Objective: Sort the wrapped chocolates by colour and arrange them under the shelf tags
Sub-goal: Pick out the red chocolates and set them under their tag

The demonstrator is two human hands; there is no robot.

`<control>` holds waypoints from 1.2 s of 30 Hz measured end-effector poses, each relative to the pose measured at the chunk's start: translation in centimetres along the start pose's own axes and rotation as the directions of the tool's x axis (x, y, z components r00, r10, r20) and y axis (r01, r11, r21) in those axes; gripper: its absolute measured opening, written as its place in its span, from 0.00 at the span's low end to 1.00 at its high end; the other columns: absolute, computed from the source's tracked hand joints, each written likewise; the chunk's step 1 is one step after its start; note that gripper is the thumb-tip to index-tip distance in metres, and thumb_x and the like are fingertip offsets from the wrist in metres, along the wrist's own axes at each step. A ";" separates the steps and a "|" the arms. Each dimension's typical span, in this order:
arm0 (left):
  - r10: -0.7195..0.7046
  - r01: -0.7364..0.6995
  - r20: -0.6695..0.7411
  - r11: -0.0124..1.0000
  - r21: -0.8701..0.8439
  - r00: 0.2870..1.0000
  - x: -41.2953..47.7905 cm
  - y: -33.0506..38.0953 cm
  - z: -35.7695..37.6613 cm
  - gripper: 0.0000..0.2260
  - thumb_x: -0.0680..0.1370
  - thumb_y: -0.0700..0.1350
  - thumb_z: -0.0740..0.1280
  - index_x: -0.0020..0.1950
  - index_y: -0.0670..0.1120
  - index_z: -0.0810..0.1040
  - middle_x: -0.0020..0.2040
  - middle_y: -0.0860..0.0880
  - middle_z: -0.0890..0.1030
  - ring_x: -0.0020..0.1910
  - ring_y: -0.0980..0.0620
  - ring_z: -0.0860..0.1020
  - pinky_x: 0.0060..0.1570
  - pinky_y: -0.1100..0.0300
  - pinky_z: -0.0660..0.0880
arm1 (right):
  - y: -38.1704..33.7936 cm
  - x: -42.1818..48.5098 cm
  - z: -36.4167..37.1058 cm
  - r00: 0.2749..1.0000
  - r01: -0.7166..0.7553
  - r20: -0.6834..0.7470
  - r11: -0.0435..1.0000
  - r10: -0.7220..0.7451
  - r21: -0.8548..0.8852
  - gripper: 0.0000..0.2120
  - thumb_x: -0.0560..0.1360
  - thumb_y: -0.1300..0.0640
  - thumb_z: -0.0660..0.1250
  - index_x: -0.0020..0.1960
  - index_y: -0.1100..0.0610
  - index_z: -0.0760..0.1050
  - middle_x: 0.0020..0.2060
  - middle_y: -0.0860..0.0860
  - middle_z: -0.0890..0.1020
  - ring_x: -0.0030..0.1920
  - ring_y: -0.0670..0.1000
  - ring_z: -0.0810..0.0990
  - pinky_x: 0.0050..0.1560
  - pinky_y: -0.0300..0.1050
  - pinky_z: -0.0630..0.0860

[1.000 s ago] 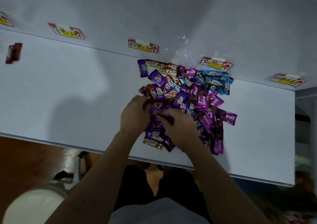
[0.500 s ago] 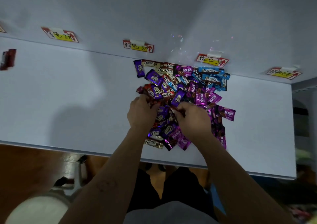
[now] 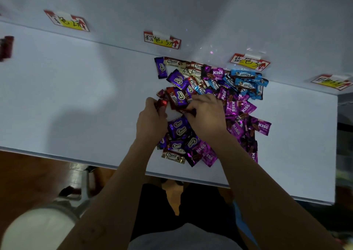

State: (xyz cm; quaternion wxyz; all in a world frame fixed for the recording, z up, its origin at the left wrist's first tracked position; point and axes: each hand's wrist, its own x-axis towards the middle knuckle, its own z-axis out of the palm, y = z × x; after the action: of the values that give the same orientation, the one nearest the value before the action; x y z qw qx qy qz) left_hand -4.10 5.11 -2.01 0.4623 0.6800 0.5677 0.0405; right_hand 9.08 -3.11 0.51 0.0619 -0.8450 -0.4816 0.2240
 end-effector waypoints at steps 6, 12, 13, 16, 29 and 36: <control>0.005 -0.011 0.048 0.992 0.127 0.999 1.0 1.3 0.0 0.13 0.82 0.50 0.57 0.61 0.43 0.69 0.40 0.52 0.74 0.40 0.50 0.76 0.34 0.58 0.69 | 0.7 1.6 1.1 0.997 -0.046 0.062 0.989 0.055 -0.139 0.12 0.77 0.51 0.66 0.60 0.51 0.77 0.63 0.49 0.76 0.66 0.53 0.68 0.68 0.52 0.57; 0.069 -0.086 0.068 0.948 0.307 0.995 2.3 1.9 1.3 0.21 0.76 0.54 0.68 0.66 0.49 0.68 0.55 0.47 0.80 0.53 0.45 0.79 0.51 0.50 0.76 | 0.5 1.6 1.6 0.979 -0.204 -0.015 0.973 0.203 -0.111 0.20 0.76 0.50 0.67 0.66 0.54 0.70 0.60 0.53 0.76 0.64 0.56 0.70 0.66 0.53 0.60; 0.077 -0.092 0.060 0.942 0.323 0.995 2.5 1.9 1.5 0.22 0.76 0.54 0.68 0.66 0.50 0.67 0.55 0.47 0.80 0.53 0.45 0.79 0.50 0.51 0.76 | 0.7 1.7 1.5 0.978 -0.205 0.005 0.972 0.207 -0.118 0.19 0.76 0.51 0.66 0.66 0.53 0.71 0.61 0.53 0.76 0.64 0.56 0.69 0.66 0.53 0.60; 0.074 -0.082 0.035 0.933 0.350 0.997 3.5 2.3 1.8 0.27 0.75 0.55 0.69 0.70 0.53 0.63 0.57 0.47 0.79 0.54 0.44 0.78 0.50 0.51 0.74 | 1.2 2.2 0.8 0.971 -0.239 0.023 0.971 0.239 -0.016 0.14 0.77 0.50 0.66 0.62 0.50 0.76 0.59 0.53 0.76 0.63 0.57 0.70 0.65 0.52 0.63; 0.120 -0.132 0.077 0.978 0.162 0.990 2.7 2.2 2.4 0.19 0.78 0.42 0.66 0.66 0.43 0.65 0.62 0.41 0.69 0.55 0.41 0.74 0.48 0.51 0.73 | 2.6 1.8 -1.3 0.906 -0.370 -0.049 0.842 0.421 0.392 0.11 0.78 0.54 0.64 0.56 0.58 0.79 0.38 0.51 0.81 0.28 0.46 0.73 0.28 0.36 0.64; 0.017 -0.015 -0.041 0.999 0.042 0.999 3.0 2.0 2.1 0.13 0.77 0.43 0.64 0.60 0.46 0.67 0.51 0.45 0.79 0.49 0.44 0.78 0.42 0.53 0.74 | 1.3 1.8 -1.5 0.949 -0.295 0.019 0.863 0.315 0.410 0.06 0.79 0.57 0.62 0.51 0.59 0.76 0.33 0.48 0.76 0.27 0.44 0.70 0.25 0.37 0.62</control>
State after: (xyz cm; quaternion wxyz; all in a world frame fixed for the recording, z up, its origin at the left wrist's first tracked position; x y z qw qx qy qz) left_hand -0.31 6.48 -3.28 0.4361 0.6928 0.5724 0.0465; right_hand 11.58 -2.09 0.88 0.2123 -0.8840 -0.2829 0.3057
